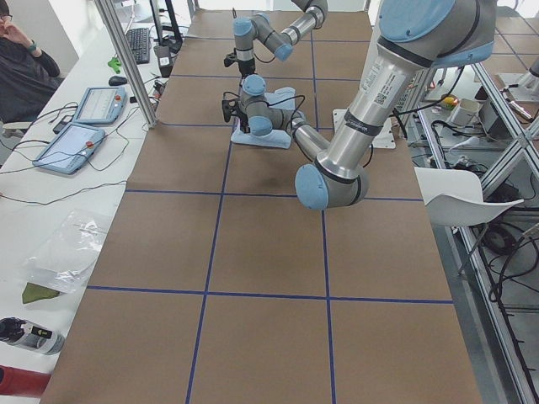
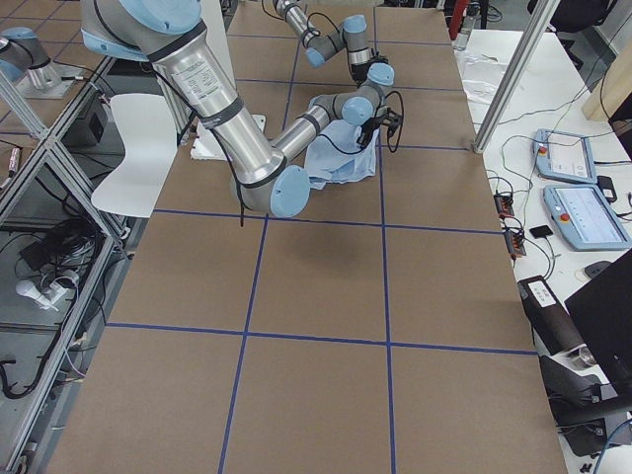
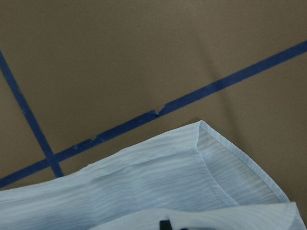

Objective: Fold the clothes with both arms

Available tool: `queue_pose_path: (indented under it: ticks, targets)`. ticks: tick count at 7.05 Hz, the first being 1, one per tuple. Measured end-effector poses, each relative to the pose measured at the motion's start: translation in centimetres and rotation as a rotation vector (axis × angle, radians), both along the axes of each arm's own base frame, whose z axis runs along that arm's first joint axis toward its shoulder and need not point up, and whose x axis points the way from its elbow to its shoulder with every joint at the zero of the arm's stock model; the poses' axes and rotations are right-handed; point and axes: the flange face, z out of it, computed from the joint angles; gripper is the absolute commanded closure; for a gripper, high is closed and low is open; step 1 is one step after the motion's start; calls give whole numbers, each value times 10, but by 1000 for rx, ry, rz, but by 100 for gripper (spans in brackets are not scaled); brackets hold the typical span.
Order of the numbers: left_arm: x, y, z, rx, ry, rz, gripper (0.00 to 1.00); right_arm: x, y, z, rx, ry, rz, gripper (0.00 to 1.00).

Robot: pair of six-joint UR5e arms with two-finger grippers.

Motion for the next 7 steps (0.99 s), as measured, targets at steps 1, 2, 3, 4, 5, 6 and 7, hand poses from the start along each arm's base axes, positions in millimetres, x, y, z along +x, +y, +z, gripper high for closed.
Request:
queue_pose_path:
  ticks: [1, 2, 3, 4, 5, 6, 7]
  targets:
    - [-1, -1, 0, -2, 1, -4, 0, 3, -4, 0, 1, -3, 6, 0]
    - [-5, -5, 0, -3, 0, -11, 0, 8, -9, 0, 3, -7, 16, 0]
    - [-11, -11, 0, -2, -2, -23, 0, 13, -13, 0, 7, -12, 24, 0]
    - [-19, -18, 2, -3, -6, -32, 0, 16, -17, -1, 14, -19, 29, 0]
    - [-33, -27, 7, -4, -10, -24, 0, 25, -23, -3, 34, -31, 34, 0]
    - [-57, -35, 18, 6, -17, 2, 0, 44, -32, -4, 72, -41, 38, 0]
    - [-92, -40, 33, 45, -34, 20, 0, 72, -41, 5, 127, -38, 32, 0]
